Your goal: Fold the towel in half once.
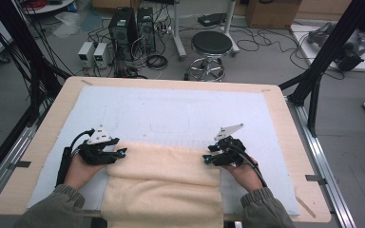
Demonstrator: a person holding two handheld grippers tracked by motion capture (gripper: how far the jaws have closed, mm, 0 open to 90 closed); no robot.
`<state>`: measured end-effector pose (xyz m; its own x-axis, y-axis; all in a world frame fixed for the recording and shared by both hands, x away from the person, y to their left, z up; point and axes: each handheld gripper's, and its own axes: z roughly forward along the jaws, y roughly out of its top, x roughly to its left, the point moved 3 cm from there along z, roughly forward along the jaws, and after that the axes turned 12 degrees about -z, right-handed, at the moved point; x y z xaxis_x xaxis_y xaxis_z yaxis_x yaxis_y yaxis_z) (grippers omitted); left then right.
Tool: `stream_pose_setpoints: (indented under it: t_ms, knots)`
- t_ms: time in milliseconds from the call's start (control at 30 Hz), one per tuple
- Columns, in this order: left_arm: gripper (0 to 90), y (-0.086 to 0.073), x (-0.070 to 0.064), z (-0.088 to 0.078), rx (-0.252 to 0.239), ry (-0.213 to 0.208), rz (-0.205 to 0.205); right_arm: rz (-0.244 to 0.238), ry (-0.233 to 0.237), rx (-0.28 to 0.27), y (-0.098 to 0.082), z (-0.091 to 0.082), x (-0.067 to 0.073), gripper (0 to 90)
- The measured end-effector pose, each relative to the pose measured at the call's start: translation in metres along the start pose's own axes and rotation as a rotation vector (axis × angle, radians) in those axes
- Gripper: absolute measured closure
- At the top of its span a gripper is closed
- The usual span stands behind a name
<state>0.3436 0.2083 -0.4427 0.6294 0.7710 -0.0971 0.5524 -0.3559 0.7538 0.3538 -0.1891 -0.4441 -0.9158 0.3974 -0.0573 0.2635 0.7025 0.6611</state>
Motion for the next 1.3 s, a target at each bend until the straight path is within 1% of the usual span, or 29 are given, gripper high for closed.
stream_pose_setpoints:
  t_ms: [33, 67, 100, 133, 200, 267, 300, 367, 500, 533, 567, 667, 733, 867, 933, 1033, 1067, 1133, 1167, 1300]
  knots:
    - [50.9, -0.001, 0.0, 0.003, 0.012, -0.004, -0.006, -0.009, 0.007, 0.008, -0.001, 0.004, 0.0, 59.0]
    - [54.0, -0.002, 0.0, 0.005, 0.024, -0.013, -0.006, -0.012, 0.004, 0.007, -0.001, 0.006, 0.0, 60.9]
    - [59.6, -0.002, 0.0, 0.006, 0.033, -0.012, 0.004, -0.01, 0.007, 0.004, 0.0, 0.006, 0.0, 64.0]
    - [63.6, -0.002, -0.001, 0.007, 0.03, -0.006, 0.009, -0.014, 0.007, -0.001, 0.0, 0.006, 0.0, 67.7]
    - [73.4, -0.001, -0.003, 0.006, 0.018, 0.004, 0.032, -0.027, 0.004, -0.005, 0.001, 0.005, 0.0, 72.6]
    - [81.8, -0.001, -0.004, 0.004, 0.015, 0.005, 0.032, -0.041, 0.003, -0.007, 0.002, 0.004, 0.002, 77.4]
    - [83.1, -0.001, -0.003, 0.003, 0.013, 0.001, 0.027, -0.046, 0.002, -0.007, 0.003, 0.002, 0.003, 79.1]
    - [84.0, 0.0, -0.003, 0.001, 0.005, -0.001, 0.021, -0.058, -0.005, -0.018, 0.005, 0.001, 0.004, 80.1]
    - [85.1, 0.001, -0.005, -0.004, -0.004, 0.008, 0.04, -0.065, -0.011, -0.03, 0.008, -0.005, 0.006, 81.3]
    - [85.4, 0.001, -0.006, -0.005, -0.018, 0.007, 0.031, -0.067, -0.013, -0.033, 0.009, -0.007, 0.006, 81.4]
    - [85.5, 0.002, -0.006, -0.007, -0.028, 0.006, 0.036, -0.07, -0.016, -0.04, 0.011, -0.009, 0.006, 81.3]
    - [85.7, 0.004, -0.007, -0.014, -0.055, 0.004, 0.031, -0.083, -0.026, -0.059, 0.016, -0.015, 0.007, 81.3]
    - [85.7, 0.005, -0.007, -0.019, -0.067, 0.008, 0.034, -0.098, -0.033, -0.067, 0.019, -0.018, 0.007, 81.3]
    - [85.7, 0.009, -0.007, -0.028, -0.091, 0.011, 0.035, -0.101, -0.037, -0.079, 0.024, -0.024, 0.01, 81.3]
    - [85.7, 0.009, -0.008, -0.032, -0.1, 0.007, 0.041, -0.113, -0.039, -0.086, 0.025, -0.027, 0.011, 81.4]
    - [85.7, 0.008, -0.011, -0.038, -0.105, -0.009, 0.045, -0.11, -0.035, -0.105, 0.026, -0.032, 0.013, 81.3]
    - [85.6, 0.007, -0.013, -0.04, -0.102, -0.01, 0.057, -0.11, -0.032, -0.104, 0.026, -0.033, 0.015, 81.3]
    - [85.7, 0.004, -0.016, -0.045, -0.108, -0.018, 0.058, -0.128, -0.03, -0.098, 0.026, -0.036, 0.02, 81.3]
    - [85.7, 0.002, -0.018, -0.049, -0.113, -0.023, 0.061, -0.139, -0.029, -0.104, 0.026, -0.038, 0.023, 81.3]
    - [85.7, -0.008, -0.03, -0.068, -0.137, -0.049, 0.079, -0.174, -0.021, -0.113, 0.024, -0.048, 0.04, 81.3]
